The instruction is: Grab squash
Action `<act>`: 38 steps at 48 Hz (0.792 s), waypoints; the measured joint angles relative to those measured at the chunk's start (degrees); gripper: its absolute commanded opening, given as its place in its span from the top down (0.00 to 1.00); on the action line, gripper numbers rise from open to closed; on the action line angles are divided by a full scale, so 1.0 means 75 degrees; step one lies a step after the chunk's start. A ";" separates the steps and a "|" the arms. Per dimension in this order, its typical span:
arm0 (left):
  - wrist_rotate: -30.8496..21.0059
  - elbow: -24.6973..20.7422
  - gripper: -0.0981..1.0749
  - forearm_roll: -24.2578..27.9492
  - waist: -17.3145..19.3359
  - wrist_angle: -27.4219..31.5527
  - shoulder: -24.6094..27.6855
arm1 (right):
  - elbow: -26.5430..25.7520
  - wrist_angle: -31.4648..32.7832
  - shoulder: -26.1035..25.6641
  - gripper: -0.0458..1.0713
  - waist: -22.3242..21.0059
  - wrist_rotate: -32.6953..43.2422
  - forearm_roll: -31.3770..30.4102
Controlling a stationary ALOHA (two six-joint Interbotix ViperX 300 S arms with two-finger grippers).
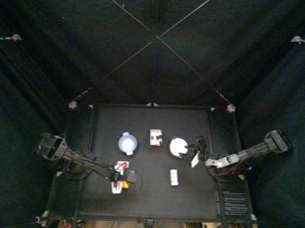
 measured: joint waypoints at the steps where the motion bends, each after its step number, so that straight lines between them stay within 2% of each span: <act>1: -0.0012 0.0000 0.09 -0.0012 0.0012 0.0000 0.0035 | 0.0000 0.0012 -0.0012 0.11 0.0000 0.0000 0.0000; 21: -0.0070 0.0000 0.09 -0.0035 0.0012 -0.0539 0.0527 | 0.0000 0.0000 0.0000 0.11 0.0000 0.0000 0.0000; 38: 0.0000 0.0000 0.10 -0.0047 0.0059 -0.0691 0.0809 | -0.0012 0.0012 0.0000 0.11 0.0000 0.0000 0.0000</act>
